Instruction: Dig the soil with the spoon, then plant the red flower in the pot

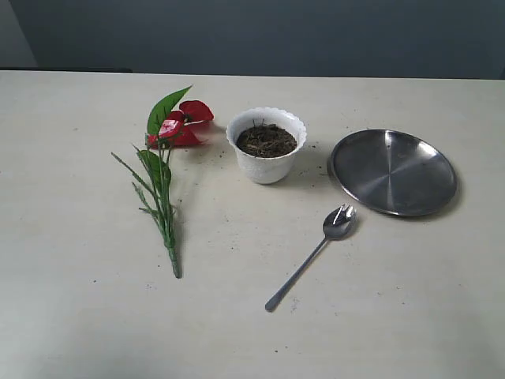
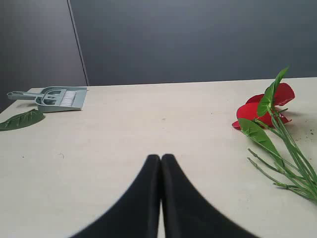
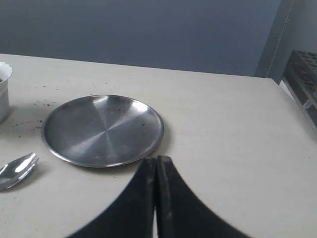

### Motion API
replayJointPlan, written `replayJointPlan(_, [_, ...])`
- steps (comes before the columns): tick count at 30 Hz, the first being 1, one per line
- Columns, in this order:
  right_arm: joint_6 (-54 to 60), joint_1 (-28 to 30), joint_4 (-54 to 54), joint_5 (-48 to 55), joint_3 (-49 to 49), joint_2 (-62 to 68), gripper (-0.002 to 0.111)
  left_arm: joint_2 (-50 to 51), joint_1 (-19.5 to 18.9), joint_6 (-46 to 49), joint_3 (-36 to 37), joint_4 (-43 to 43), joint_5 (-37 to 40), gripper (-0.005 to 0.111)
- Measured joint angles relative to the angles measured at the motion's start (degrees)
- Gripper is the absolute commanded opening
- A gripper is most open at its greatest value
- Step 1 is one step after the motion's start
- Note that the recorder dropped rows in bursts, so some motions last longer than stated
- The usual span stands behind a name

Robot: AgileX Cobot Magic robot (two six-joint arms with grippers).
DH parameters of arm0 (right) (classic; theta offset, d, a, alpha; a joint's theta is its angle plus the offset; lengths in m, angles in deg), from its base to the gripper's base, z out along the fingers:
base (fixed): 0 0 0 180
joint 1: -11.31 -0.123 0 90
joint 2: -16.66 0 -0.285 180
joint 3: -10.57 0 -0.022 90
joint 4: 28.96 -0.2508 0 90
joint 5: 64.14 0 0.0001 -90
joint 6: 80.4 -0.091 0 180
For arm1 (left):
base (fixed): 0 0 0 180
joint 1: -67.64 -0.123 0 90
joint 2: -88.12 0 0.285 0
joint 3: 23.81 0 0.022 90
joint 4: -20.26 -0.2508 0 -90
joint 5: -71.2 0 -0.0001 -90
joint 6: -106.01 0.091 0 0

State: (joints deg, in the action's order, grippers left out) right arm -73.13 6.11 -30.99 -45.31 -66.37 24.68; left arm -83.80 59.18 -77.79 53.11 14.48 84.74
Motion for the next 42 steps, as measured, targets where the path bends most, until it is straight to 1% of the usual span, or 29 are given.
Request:
replayJointPlan(33, [0.0,0.0,0.0,-0.18,0.0,0.0,-0.001,0.0,0.0,0.0,0.0,0.0,0.0,0.0])
replayJointPlan(37, [0.0,0.0,0.0,-7.11,-0.22,0.0,-0.001,0.0,0.0,0.0,0.0,0.0,0.0,0.0])
replayJointPlan(42, [-0.76,0.0,0.0,-22.41,-0.22,0.0,-0.001,0.0,0.0,0.0,0.0,0.0,0.0,0.0])
